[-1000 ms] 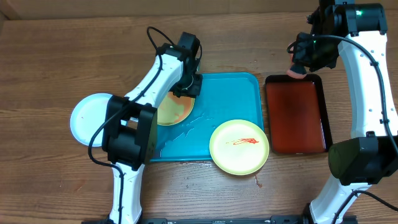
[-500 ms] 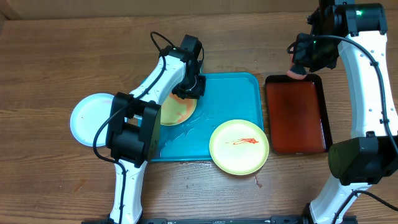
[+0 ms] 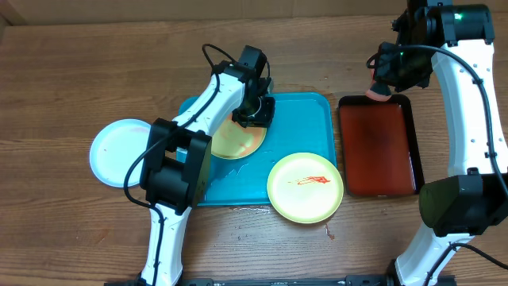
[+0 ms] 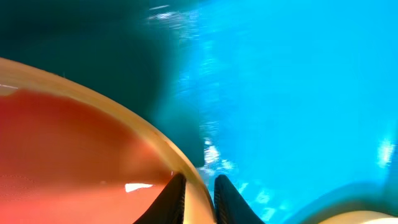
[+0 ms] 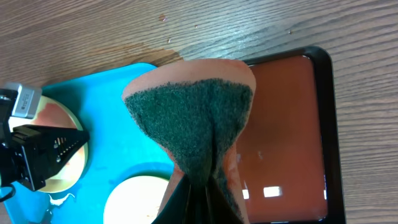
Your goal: Clean dirty plates on tray and stack at the side
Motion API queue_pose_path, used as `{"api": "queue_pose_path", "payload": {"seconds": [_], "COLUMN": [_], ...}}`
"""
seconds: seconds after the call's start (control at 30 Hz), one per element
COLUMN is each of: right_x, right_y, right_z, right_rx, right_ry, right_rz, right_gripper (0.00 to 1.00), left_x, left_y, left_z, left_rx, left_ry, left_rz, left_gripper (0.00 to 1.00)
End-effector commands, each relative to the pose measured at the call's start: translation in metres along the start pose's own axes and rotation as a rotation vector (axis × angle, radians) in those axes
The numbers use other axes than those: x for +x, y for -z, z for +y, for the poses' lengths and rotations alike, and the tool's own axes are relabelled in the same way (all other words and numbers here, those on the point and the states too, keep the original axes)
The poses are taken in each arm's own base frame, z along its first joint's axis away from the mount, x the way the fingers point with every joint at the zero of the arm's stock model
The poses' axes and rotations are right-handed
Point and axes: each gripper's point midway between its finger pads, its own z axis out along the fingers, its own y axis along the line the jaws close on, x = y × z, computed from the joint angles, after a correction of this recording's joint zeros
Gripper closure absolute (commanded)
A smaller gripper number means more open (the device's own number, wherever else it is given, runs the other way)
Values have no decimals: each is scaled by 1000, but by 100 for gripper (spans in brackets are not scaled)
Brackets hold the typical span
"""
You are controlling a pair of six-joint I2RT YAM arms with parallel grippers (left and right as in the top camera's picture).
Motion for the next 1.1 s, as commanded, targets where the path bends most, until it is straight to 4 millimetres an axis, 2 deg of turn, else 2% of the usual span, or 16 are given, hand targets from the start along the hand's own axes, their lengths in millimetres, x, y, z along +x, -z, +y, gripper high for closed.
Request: {"api": "queue_pose_path", "payload": {"seconds": [0.0,0.13,0.3,0.43,0.57,0.67,0.77,0.9,1.07], "right_x": [-7,-8,-9,-9,-8,-8,-8,-8,-8], "right_y": [14,14,14,14,14,14,14,14,14], "right_z": [1,2,2,2,2,2,1,2,2], "right_rx": [-5,-8,-8,-8,-8,-7,-7,-7,-7], "right_ry": [16,16,17,17,16,16,16,16,16], "right_rz": [-53,-60,-64,-64,-59,-57,-56,-57,-57], "right_gripper": [96,95,92,91,91,91,91,91,91], "left_x": [-5,-13,-23,-24,-10,7,20,32,45], "left_y": [-3,14,55,97,119,123,119,107,87], "left_z": [-11,-13,-5,26,85,130,156,178,184], "left_rx": [52,52,30,-55,-206,-299,-311,-312,-299], "left_ry": [2,-17,-24,45,196,311,374,422,406], "left_rz": [4,-8,-24,-31,6,51,86,115,155], "left_gripper": [80,81,76,68,60,59,60,60,61]}}
